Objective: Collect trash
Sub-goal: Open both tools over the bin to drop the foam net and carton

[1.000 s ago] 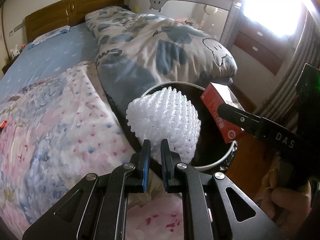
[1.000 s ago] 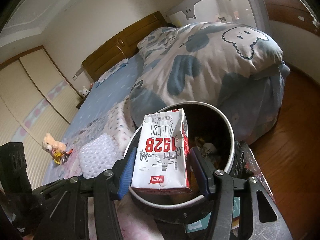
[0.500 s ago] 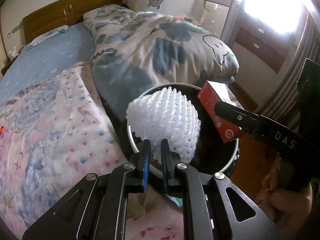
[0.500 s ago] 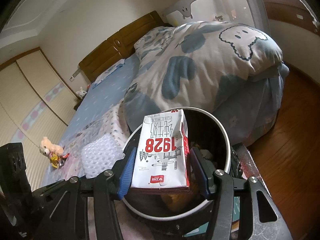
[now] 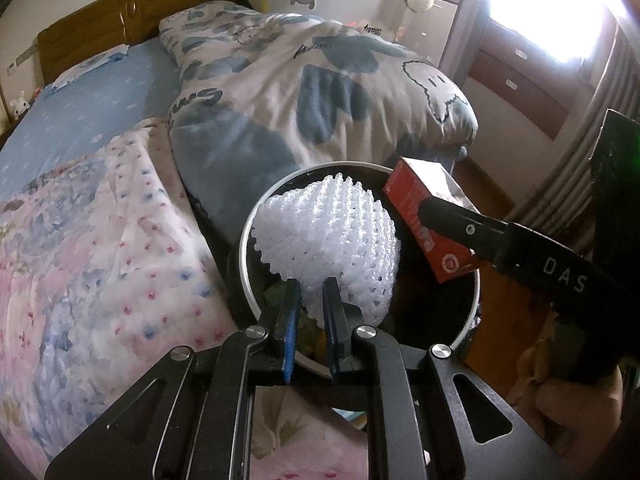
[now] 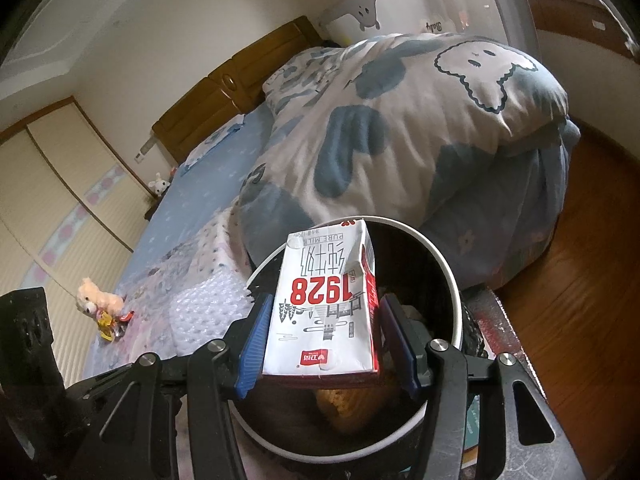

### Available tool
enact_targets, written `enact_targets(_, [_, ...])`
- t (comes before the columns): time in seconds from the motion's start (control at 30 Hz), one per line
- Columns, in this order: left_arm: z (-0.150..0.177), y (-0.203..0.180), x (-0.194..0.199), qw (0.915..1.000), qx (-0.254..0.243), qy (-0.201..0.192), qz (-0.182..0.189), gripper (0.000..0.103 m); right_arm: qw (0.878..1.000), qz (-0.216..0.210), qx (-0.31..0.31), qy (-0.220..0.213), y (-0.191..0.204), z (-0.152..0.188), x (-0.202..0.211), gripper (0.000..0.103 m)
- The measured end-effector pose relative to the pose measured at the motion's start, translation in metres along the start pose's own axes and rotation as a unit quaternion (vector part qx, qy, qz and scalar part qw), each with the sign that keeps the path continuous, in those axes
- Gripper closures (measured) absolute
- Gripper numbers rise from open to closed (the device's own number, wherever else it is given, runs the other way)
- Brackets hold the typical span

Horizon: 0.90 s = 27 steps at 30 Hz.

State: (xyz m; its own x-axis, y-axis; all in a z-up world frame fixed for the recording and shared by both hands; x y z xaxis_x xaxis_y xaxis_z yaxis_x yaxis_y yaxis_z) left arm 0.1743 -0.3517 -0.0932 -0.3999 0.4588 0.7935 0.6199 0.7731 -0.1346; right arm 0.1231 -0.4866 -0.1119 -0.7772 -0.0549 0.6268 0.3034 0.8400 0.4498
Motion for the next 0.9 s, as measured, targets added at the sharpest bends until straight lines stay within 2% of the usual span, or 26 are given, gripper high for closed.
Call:
enact_targets(0.23, [0.0,0.001,-0.006,1.0,0.002,0.005,0.001,0.089,1.0,0.002,-0.001,0.0,-0.002,-0.002,-0.003,0.048])
enact_targets(0.33, [-0.001,0.001,-0.004,0.9999,0.007,0.004,0.007,0.078,1.0,0.003,-0.002,0.0,-0.003,-0.003,-0.004,0.046])
enact_targets(0.4, [0.0,0.001,-0.002,1.0,0.006,0.001,0.004,0.063,1.0,0.004,-0.005,-0.003,-0.003,-0.004,-0.003,0.045])
enact_targets(0.47, [0.002,0.003,0.001,1.0,0.006,-0.003,0.0,0.058,1.0,0.004,-0.011,-0.004,-0.005,-0.005,-0.003,0.04])
enact_targets(0.57, [0.008,0.01,0.006,0.9999,0.014,-0.003,0.0,0.057,1.0,0.006,-0.016,-0.013,-0.004,-0.006,0.002,0.033])
enact_targets(0.63, [0.014,0.019,0.011,0.9997,0.025,-0.002,-0.003,0.053,1.0,0.005,-0.016,-0.015,-0.002,-0.006,0.004,0.031])
enact_targets(0.77, [0.03,0.046,0.026,0.9984,0.053,-0.013,-0.013,0.047,1.0,-0.002,-0.017,-0.018,0.009,0.0,0.009,0.02])
enact_targets(0.9, [0.048,0.079,0.043,0.9957,0.083,-0.024,-0.032,0.041,1.0,-0.023,-0.003,-0.008,0.034,0.014,0.008,0.02])
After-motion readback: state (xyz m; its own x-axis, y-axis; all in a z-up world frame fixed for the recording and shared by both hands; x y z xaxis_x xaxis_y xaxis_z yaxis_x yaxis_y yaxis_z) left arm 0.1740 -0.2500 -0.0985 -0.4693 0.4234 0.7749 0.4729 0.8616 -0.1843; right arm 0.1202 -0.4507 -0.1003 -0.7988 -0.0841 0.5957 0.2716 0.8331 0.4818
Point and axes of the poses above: each gripper's, at about its wrist camera, not at the fingertips, and x roughly against the way its jaws point, y to its left, z to its underside, the point moved 4 cm from there along -x, roughly the way its jaws point, and after that the axes turned 3 degrees about x, right-handed, at the moved point
